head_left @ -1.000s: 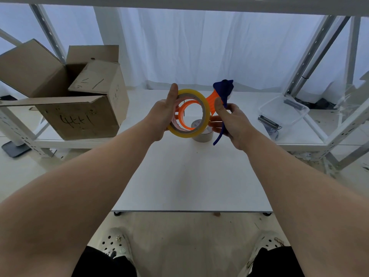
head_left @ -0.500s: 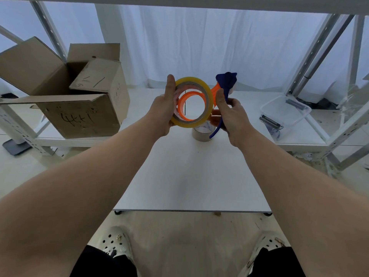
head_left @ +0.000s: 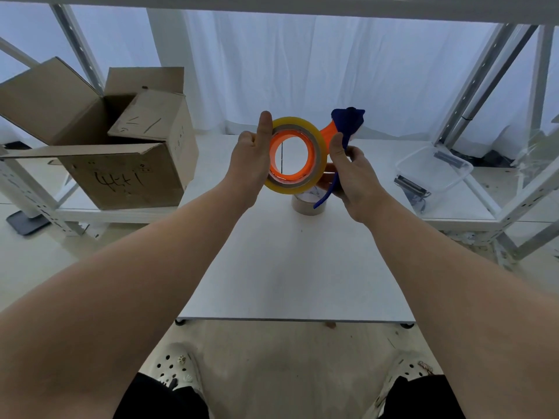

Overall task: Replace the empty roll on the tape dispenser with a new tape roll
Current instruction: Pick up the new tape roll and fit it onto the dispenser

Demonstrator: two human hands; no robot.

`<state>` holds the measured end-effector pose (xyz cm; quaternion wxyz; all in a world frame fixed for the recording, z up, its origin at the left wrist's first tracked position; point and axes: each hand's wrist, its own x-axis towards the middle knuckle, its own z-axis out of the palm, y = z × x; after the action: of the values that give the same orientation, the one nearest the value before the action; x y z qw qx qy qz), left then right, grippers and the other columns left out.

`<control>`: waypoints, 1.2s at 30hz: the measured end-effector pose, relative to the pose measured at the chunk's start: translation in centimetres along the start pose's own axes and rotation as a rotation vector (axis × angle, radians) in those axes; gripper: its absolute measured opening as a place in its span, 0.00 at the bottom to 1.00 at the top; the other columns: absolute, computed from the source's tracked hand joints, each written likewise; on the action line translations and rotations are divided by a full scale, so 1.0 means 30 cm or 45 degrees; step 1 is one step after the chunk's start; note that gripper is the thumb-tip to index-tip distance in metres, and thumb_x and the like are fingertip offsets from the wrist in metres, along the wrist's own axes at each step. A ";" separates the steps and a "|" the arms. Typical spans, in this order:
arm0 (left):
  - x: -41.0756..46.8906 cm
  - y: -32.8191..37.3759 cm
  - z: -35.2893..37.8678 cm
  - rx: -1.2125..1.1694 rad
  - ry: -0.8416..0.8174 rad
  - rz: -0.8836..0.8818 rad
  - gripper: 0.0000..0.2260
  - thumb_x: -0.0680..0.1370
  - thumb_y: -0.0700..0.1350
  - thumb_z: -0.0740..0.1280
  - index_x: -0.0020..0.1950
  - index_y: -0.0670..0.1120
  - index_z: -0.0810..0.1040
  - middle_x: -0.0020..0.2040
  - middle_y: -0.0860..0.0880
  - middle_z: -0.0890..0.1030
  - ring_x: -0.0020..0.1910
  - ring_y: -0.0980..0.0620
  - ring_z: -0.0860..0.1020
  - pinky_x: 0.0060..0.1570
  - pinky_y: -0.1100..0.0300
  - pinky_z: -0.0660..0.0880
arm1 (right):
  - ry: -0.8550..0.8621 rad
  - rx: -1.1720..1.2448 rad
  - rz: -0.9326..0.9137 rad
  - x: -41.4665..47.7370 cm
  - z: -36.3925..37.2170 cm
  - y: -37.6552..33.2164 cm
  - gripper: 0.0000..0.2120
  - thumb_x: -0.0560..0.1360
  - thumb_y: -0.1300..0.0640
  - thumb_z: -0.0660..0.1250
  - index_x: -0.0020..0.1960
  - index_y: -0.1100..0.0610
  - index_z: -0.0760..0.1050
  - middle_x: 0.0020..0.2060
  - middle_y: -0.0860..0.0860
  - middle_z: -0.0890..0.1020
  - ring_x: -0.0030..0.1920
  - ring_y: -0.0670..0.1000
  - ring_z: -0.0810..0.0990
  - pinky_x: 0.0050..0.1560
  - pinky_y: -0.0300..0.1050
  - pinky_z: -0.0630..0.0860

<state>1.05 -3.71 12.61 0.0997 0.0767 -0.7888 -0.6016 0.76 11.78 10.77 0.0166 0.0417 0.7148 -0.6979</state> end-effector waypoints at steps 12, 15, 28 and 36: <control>0.003 -0.004 -0.032 0.049 -0.198 -0.029 0.24 0.78 0.64 0.49 0.51 0.45 0.71 0.41 0.47 0.77 0.37 0.52 0.76 0.41 0.61 0.74 | -0.176 0.143 -0.010 0.005 -0.016 0.018 0.29 0.70 0.48 0.70 0.67 0.54 0.65 0.56 0.52 0.80 0.55 0.56 0.80 0.61 0.57 0.76; -0.009 0.010 -0.056 0.045 -0.426 -0.009 0.22 0.77 0.62 0.56 0.47 0.43 0.74 0.40 0.48 0.76 0.39 0.51 0.75 0.47 0.58 0.75 | -0.234 0.129 -0.048 0.012 -0.042 0.032 0.29 0.70 0.54 0.72 0.69 0.55 0.66 0.55 0.52 0.80 0.52 0.54 0.80 0.60 0.56 0.76; 0.004 -0.008 -0.083 0.180 -0.673 -0.135 0.17 0.78 0.57 0.59 0.58 0.46 0.76 0.57 0.49 0.78 0.58 0.51 0.74 0.66 0.50 0.68 | -0.484 -0.117 -0.085 0.008 -0.078 0.063 0.33 0.70 0.65 0.72 0.68 0.49 0.61 0.64 0.52 0.75 0.61 0.55 0.77 0.53 0.47 0.80; 0.002 -0.002 -0.087 0.082 -0.716 -0.253 0.14 0.75 0.56 0.64 0.53 0.47 0.76 0.49 0.50 0.81 0.49 0.50 0.80 0.47 0.58 0.77 | -0.557 -0.077 -0.105 0.009 -0.070 0.035 0.42 0.62 0.58 0.76 0.72 0.55 0.62 0.64 0.57 0.76 0.61 0.58 0.77 0.58 0.56 0.78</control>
<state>1.63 -6.17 13.23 -0.1845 -0.0128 -0.7929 -0.5806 0.65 13.91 9.75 0.1440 -0.1404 0.7158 -0.6688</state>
